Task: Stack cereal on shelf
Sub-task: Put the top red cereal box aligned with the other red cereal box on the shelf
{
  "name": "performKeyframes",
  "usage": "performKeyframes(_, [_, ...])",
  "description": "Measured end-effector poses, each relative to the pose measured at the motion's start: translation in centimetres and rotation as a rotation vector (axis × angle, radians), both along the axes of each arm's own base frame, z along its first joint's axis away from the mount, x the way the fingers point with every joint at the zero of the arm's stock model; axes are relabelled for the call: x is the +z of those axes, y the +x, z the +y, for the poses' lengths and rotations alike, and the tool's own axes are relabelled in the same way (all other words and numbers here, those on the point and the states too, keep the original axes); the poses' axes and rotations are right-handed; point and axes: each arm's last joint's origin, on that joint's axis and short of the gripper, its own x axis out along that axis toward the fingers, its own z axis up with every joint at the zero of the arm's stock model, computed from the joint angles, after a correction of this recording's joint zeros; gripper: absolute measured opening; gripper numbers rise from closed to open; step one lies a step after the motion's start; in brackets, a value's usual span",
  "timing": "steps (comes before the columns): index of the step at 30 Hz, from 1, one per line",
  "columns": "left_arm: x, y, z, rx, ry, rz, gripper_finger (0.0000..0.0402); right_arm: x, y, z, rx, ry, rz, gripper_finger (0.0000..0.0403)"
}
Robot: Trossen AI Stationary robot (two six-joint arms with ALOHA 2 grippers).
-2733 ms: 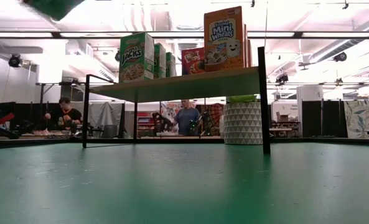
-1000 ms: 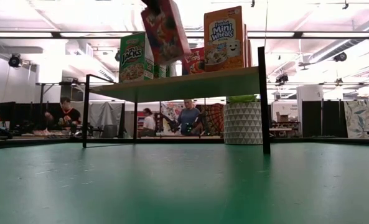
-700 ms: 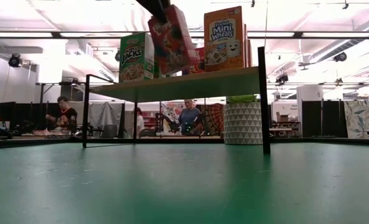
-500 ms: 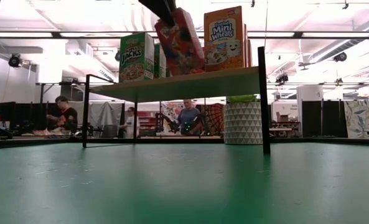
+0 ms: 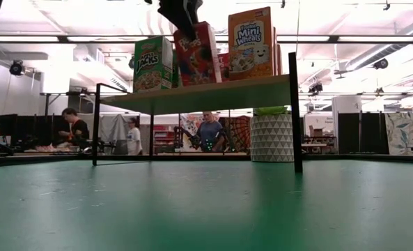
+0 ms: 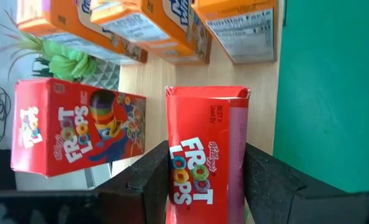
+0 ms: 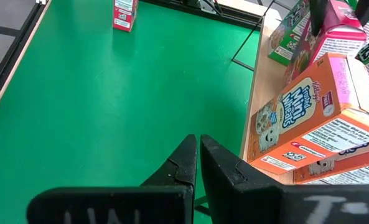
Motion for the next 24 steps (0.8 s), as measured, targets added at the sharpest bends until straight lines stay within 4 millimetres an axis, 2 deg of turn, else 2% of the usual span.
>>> performKeyframes(12, [-0.12,0.19,0.02,-0.012,-0.007,-0.002,0.0163,-0.01,0.0,0.0,-0.001,0.001,0.0,0.0011])
performKeyframes(24, [0.05,0.45,0.03,-0.019,-0.014,-0.035,0.0229,0.0,0.01,-0.01,-0.001,0.002,-0.001,0.0011])
